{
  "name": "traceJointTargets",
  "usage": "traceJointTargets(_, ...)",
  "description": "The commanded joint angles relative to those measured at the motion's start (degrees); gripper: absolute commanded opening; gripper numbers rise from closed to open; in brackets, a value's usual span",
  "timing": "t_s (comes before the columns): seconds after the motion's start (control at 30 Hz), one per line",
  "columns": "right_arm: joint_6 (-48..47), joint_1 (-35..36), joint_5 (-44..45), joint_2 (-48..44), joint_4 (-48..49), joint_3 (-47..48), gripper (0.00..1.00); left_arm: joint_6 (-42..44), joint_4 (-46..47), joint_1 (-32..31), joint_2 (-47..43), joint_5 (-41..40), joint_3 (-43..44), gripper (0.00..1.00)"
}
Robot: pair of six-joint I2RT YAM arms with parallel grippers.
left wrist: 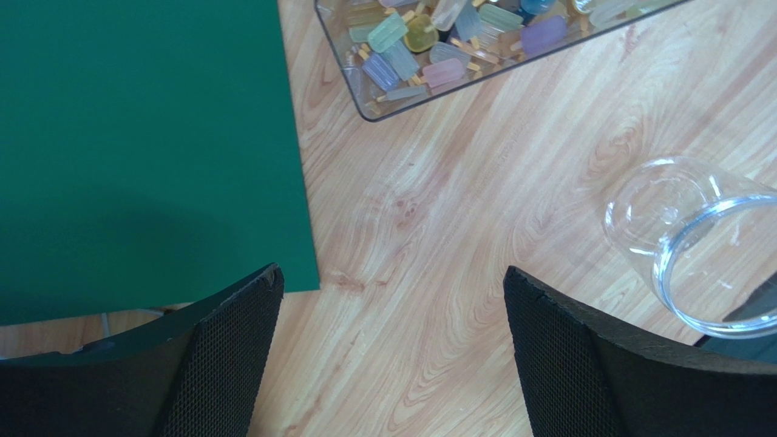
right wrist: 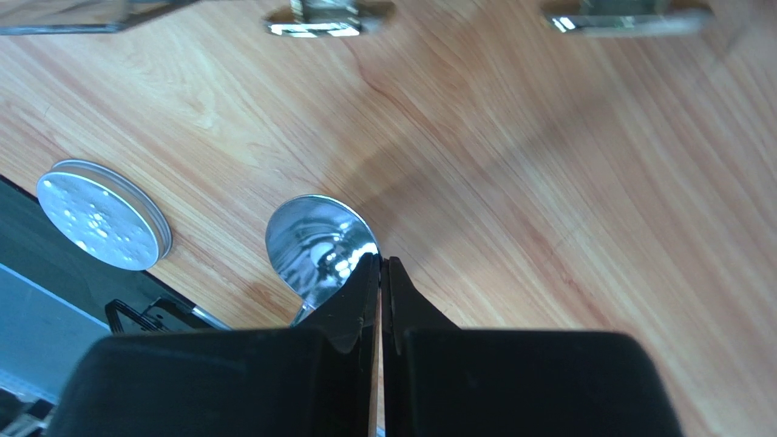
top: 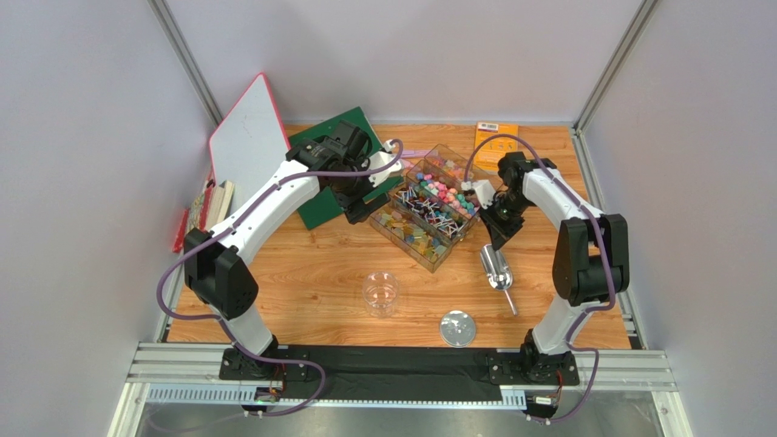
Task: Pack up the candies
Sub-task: Move the spatula to the center of the board, then pick up the spatula from the center of the board.
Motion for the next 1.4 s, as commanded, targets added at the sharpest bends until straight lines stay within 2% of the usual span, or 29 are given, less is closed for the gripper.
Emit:
traceJointTargets(0.0,-8.56,3.47,-3.01,-1.84,3.0,-0.75,0.0,-3.16,2.62,-0.25,-0.93,-2.91,1.48,0.96)
traceJointTargets(0.07,-9.8,4.88,-2.58,-3.08,6.07,-3.03,0.0,-3.08,2.62,-0.34,-1.19,-3.0,1.22,0.96)
traceJointTargets(0.1,-10.25,5.32,-2.4,-4.3,6.95,-3.65,0.05,-2.99,2.53,-0.34,-1.36,-3.0,1.13,0.96)
traceJointTargets(0.17,-9.99,5.58,-2.4,-5.36,9.24,-4.44,0.08,-2.99,2.35,-0.34,-1.36,-3.0,1.04,0.96)
traceJointTargets(0.2,-9.46,5.67,-2.49,-6.5,9.5,-4.62,0.16,-3.07,2.35,-0.25,-1.54,-2.91,1.04,0.96)
traceJointTargets(0.27,-9.37,5.58,-2.75,-8.43,10.38,-5.93,0.23,-3.16,2.35,-0.34,-1.54,-2.82,1.3,0.96)
traceJointTargets(0.4,-9.9,5.41,-3.89,-18.08,12.93,-11.63,0.48,-4.57,3.41,-0.25,-1.28,-3.09,1.92,0.96)
traceJointTargets(0.5,-10.95,4.8,-5.03,-28.28,14.43,-17.16,0.54,-4.92,3.5,-0.34,-1.01,-2.74,2.89,0.97)
traceJointTargets(0.53,-11.04,4.27,-5.39,-33.44,14.34,-18.5,0.55,-4.92,3.58,-0.43,-0.93,-2.82,3.41,0.97)
traceJointTargets(0.67,-13.14,4.0,-2.76,-42.6,12.24,-25.7,0.55,-4.92,3.85,-0.43,-0.4,-3.35,4.03,0.97)
traceJointTargets(0.73,-13.33,3.65,-0.57,-44.03,9.34,-28.42,0.53,-5.01,4.02,-0.43,-0.14,-3.18,4.21,0.98)
traceJointTargets(0.97,-11.83,-0.91,-2.83,-38.42,4.32,-28.8,0.47,-5.89,4.29,-0.43,0.31,-1.33,4.29,0.97)
traceJointTargets(1.17,-16.75,-7.94,-6.09,-32.18,1.51,-28.79,0.45,-5.8,4.2,-0.43,-0.31,-1.15,3.68,0.98)
traceJointTargets(1.37,-24.04,-8.13,-6.36,-35.33,0.45,-32.56,0.44,-5.71,4.2,-0.43,-0.84,-1.94,2.89,0.97)
